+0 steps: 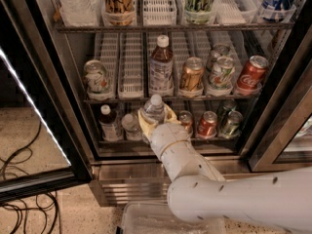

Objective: Pick water bottle from bottom shelf of fridge

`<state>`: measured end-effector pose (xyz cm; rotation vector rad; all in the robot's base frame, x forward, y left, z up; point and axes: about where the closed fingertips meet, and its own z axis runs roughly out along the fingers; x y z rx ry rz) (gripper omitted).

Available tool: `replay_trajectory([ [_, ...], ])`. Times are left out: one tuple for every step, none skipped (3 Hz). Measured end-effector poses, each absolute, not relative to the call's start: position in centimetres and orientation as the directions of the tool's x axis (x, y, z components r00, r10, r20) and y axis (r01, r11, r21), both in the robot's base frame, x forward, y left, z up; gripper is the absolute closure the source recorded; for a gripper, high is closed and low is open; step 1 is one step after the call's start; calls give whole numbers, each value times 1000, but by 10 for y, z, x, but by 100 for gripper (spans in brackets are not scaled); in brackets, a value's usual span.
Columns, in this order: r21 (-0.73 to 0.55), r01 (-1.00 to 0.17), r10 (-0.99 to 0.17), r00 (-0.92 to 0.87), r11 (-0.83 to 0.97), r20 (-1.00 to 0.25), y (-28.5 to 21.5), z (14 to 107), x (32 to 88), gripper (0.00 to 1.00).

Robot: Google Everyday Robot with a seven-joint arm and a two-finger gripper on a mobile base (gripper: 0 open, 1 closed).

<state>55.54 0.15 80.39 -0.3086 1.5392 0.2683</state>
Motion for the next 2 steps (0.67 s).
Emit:
replay_trajectory([
  [4, -408, 14, 20, 913, -1000, 4, 821, 527, 100],
  [20, -410, 31, 19, 912, -999, 4, 824, 526, 100],
])
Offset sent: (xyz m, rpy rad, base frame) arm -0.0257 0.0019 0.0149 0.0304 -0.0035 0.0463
